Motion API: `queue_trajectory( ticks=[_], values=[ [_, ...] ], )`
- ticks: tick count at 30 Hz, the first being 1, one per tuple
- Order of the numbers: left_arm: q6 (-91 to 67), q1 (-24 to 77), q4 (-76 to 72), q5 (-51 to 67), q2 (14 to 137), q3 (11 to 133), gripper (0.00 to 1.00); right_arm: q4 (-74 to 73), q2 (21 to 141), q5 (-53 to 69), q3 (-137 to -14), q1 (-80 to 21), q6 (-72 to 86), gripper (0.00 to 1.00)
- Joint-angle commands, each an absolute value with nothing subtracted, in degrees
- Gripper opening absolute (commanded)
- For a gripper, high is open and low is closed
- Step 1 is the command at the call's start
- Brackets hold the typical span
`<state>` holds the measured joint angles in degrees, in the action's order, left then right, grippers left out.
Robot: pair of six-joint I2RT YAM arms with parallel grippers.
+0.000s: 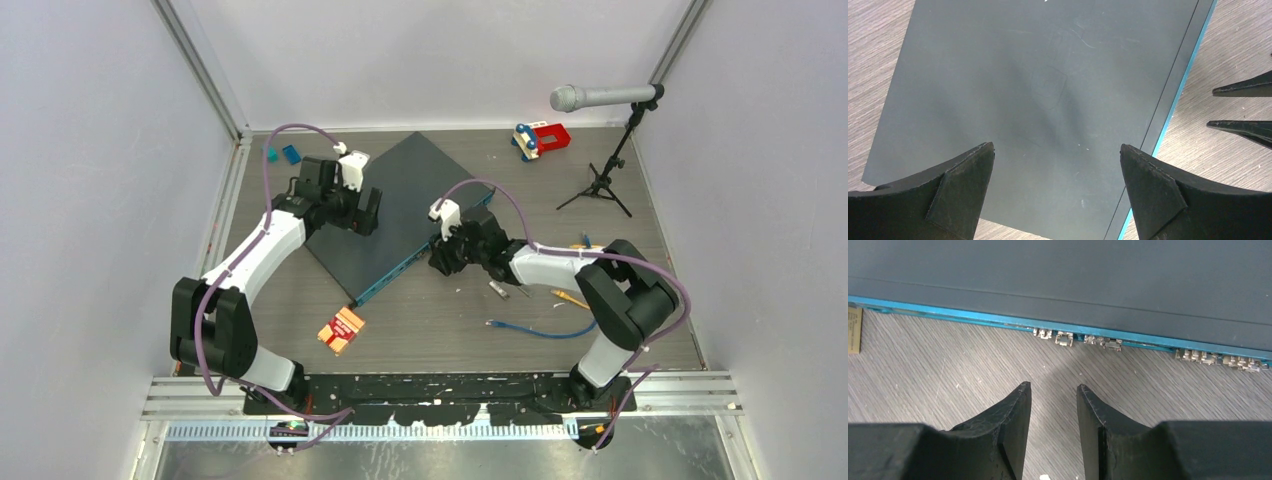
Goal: Pull the plug from the switch port
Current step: Move the switch port to the center of the board, then pull the plug from the switch port.
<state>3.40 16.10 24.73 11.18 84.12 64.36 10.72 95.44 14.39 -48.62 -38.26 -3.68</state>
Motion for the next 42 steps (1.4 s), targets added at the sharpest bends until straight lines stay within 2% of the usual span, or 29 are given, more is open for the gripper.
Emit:
queue_trajectory(
  ticks=[1,27,42],
  values=[
    [3.2,15.7,21.5,12.3,83.2,64.1,0.99,25.2,97.3,12.1,-47.1,-39.1,-0.3,0.43],
    [2.8,15.5,22.2,12.7,83.4,65.2,0.99,44.2,107.3,3.4,-41.8,-42.5,-0.3,0.44],
    [2.0,15.5,22.5,13.1,84.0,66.1,0.99,50.4,110.5,3.5,-41.8,-42.6,-0.2,0.42]
  ],
)
